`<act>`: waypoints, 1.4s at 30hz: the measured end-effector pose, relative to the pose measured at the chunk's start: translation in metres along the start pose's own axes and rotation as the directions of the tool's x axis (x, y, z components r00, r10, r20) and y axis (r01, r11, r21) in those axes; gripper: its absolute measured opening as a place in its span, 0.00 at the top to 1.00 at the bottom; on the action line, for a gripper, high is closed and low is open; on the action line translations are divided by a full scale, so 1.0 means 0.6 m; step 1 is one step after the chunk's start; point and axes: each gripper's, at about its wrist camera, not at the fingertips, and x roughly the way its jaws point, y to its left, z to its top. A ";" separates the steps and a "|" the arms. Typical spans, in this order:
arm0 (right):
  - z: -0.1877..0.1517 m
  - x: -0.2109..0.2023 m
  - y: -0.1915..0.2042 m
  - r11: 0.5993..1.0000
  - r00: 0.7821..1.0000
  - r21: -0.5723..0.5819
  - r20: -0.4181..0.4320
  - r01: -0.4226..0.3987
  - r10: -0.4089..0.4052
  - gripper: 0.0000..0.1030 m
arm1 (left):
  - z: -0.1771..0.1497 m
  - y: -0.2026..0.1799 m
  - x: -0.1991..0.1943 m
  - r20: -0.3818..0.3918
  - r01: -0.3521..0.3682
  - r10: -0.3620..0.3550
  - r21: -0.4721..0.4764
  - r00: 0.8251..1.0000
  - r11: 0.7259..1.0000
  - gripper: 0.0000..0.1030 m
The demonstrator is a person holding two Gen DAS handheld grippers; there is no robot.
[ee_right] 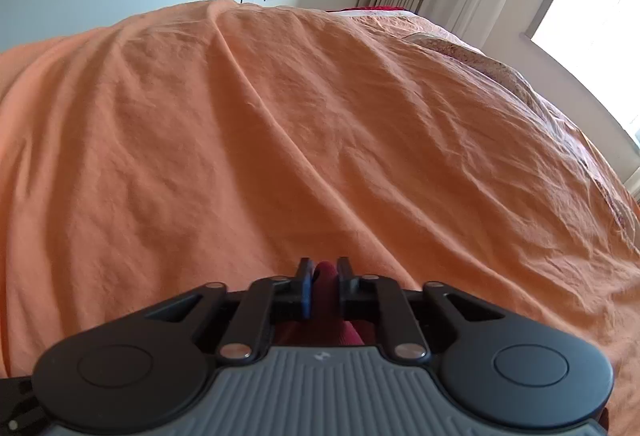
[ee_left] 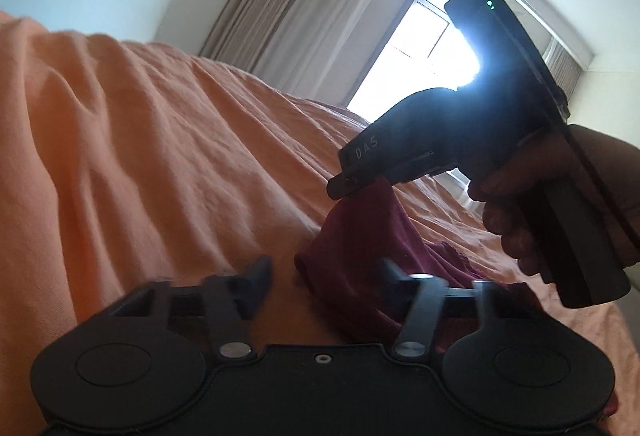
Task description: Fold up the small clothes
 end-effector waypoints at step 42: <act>-0.584 -0.264 -0.292 0.864 0.906 0.402 0.162 0.302 -0.392 0.28 | -0.009 0.025 0.005 -0.023 0.037 -0.039 -0.090 0.999 0.995 0.85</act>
